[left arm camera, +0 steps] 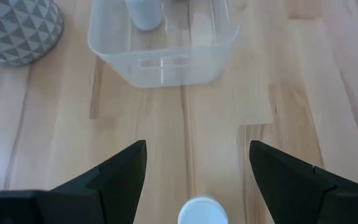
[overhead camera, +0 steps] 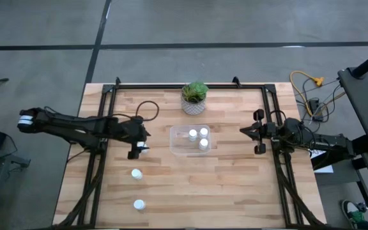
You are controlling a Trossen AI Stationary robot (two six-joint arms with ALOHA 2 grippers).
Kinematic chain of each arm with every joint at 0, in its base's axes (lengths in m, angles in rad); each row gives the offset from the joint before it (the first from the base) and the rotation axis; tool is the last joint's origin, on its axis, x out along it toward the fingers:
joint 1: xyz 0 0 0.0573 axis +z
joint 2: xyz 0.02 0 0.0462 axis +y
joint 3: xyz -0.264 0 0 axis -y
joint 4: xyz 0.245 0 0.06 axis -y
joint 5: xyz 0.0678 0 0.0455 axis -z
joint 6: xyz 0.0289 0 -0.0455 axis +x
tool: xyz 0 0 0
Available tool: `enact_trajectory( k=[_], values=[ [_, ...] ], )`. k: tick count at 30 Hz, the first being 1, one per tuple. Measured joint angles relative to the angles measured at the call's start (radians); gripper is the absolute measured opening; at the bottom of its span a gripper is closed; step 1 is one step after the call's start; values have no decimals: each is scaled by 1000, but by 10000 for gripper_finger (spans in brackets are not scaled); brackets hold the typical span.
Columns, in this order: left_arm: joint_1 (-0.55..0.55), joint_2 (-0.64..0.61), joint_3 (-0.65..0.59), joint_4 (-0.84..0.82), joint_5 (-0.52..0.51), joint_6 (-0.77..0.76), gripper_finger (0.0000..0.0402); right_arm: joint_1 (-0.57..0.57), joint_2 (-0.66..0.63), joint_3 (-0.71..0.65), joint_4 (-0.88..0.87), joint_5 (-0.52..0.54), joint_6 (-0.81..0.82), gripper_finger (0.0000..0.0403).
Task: Pick and place pill bottles into a basket
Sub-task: Put the white medicine bottle into the transparent bin
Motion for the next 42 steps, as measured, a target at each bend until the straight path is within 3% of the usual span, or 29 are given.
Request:
enact_trajectory(
  k=[9,20,32,42],
  values=[
    [0,164,62,-108,0,-2,267,0,0,0,0,0,1,9],
    [0,296,63,-114,3,-10,267,0,0,0,0,0,3,9],
    [0,307,89,-236,8,-55,267,0,1,0,0,0,4,9],
    [0,307,89,-237,9,-58,267,0,1,0,0,0,1,9]
  ],
)
